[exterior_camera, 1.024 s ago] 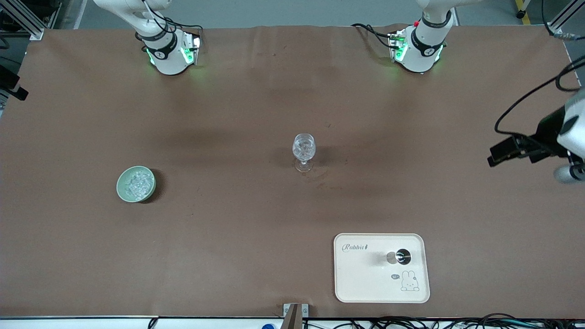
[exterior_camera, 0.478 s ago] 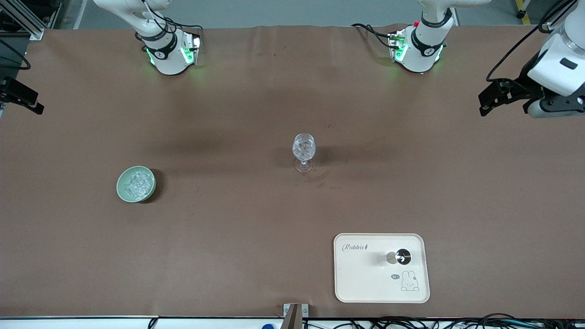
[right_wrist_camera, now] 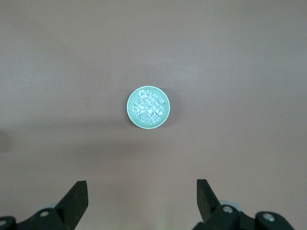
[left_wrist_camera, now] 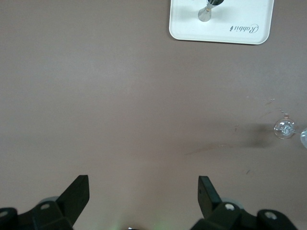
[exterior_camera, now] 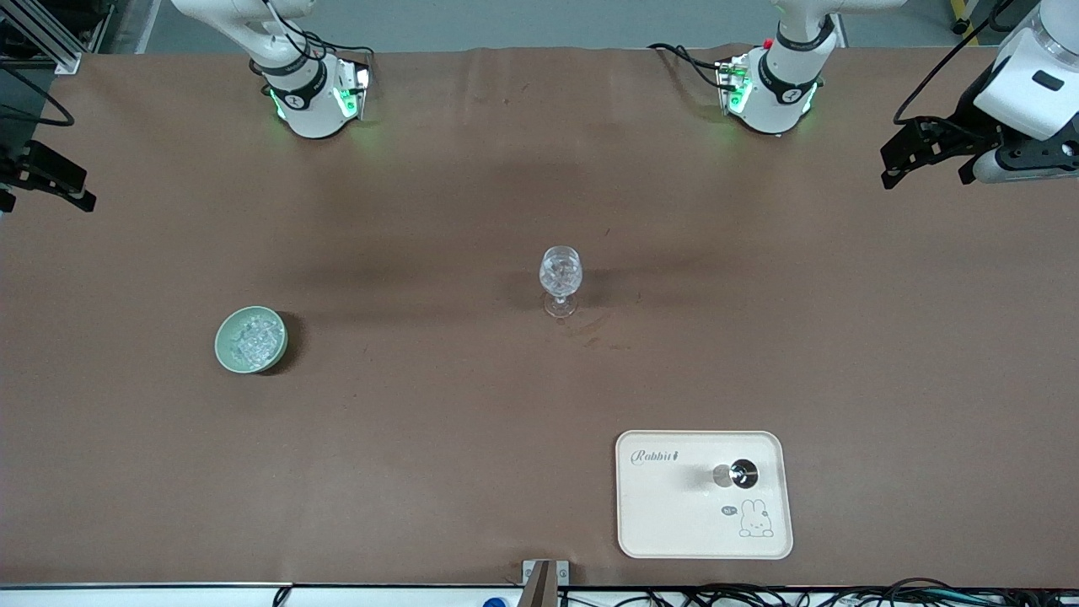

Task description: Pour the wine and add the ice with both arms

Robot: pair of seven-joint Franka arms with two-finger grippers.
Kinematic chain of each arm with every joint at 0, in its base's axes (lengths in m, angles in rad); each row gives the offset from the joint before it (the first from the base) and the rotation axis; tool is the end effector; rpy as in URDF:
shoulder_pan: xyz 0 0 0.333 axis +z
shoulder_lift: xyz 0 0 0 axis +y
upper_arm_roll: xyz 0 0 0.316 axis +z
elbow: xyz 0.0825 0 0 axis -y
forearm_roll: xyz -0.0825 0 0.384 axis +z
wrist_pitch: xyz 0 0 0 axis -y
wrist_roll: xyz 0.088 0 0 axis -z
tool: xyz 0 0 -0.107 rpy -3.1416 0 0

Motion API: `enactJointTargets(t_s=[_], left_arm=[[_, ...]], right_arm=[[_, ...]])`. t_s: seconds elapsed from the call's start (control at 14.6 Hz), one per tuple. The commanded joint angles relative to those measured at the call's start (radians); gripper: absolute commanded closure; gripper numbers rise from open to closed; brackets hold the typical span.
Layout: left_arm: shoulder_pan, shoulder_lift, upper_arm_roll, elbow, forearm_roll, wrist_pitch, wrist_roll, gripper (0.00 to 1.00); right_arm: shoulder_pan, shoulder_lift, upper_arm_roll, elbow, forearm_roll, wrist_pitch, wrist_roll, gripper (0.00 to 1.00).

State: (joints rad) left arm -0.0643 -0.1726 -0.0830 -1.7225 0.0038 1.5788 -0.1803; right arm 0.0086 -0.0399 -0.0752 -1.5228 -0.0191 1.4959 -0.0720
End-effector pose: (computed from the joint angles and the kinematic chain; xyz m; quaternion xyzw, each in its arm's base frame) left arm 0.4945 -0.0768 0.6443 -0.9997 -0.0170 -0.0154 0.0066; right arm 0.5331 -0.0387 0.6620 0.9999 0.0019 0.0059 0.0085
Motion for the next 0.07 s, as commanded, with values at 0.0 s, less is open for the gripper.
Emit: enactJointTargets(t_s=[0.0], left_arm=[[0.000,-0.016,0.006,-0.009,-0.016,0.009,0.013,0.00]], right_arm=[[0.002,-0.017,-0.005,-0.017,-0.001,0.015,-0.008,0.00]])
